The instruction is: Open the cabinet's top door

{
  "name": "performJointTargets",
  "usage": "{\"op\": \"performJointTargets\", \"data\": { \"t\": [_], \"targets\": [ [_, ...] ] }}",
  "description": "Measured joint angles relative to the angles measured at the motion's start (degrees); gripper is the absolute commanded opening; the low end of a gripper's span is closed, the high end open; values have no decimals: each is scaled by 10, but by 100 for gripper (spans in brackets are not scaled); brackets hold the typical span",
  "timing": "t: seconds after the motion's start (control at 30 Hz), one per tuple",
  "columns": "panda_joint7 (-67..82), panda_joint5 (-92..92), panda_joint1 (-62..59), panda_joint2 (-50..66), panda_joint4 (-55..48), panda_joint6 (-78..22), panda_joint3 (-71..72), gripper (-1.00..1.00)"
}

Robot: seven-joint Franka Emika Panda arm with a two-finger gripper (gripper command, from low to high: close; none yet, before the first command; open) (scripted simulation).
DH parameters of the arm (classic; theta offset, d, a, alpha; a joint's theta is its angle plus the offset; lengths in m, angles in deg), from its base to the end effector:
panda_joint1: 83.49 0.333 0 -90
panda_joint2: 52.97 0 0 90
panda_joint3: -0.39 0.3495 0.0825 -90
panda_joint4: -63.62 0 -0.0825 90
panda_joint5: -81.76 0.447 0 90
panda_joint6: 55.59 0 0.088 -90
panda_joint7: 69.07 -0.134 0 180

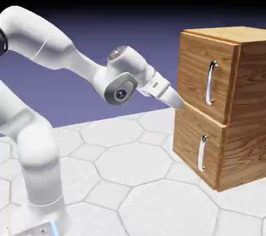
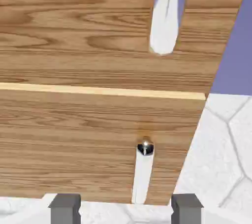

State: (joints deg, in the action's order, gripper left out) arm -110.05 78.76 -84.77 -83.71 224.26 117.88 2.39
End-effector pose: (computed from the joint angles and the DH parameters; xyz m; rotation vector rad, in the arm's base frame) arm 0.4441 0.0087 0.4154 -2.5832 0.8716 -1.0394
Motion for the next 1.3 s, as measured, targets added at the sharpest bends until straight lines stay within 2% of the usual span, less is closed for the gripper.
{"op": "performJointTargets", "data": {
  "t": [1.3],
  "targets": [
    [476,-972,-638,622,-118,-173,646,0]
  ]
}}
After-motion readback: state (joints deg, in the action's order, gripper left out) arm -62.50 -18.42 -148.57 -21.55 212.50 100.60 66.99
